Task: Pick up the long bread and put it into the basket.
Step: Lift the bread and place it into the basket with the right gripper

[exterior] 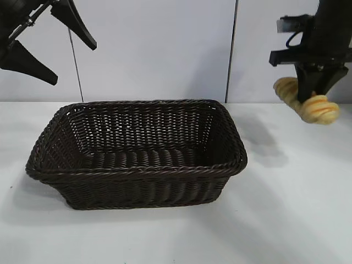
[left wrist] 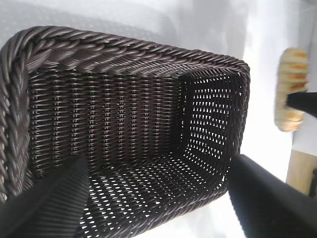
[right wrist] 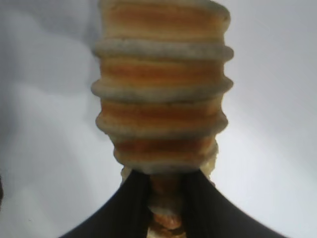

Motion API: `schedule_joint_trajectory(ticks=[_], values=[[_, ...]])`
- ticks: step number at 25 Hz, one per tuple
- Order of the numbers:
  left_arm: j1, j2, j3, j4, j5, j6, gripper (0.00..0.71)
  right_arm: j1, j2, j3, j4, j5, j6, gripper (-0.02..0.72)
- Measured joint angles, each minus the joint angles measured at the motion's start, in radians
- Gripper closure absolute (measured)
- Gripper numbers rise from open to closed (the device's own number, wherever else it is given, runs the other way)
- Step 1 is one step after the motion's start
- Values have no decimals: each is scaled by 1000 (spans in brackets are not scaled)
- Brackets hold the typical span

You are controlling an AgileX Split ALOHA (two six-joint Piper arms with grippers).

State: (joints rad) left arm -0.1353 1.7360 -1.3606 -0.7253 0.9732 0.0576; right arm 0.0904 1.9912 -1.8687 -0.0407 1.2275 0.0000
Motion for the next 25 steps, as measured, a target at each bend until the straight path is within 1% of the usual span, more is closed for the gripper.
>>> schedule_joint_trajectory(ticks=[5, 9, 15, 25], values=[[0, 0, 0, 0, 0, 1, 148, 4, -2, 0, 17, 7, -14, 554], [0, 0, 0, 0, 0, 1, 148, 49, -2, 0, 22, 9, -24, 554], [0, 0, 0, 0, 0, 1, 148, 164, -2, 0, 24, 9, -24, 554], [0, 0, 0, 0, 0, 1, 148, 406, -2, 0, 30, 9, -23, 555]])
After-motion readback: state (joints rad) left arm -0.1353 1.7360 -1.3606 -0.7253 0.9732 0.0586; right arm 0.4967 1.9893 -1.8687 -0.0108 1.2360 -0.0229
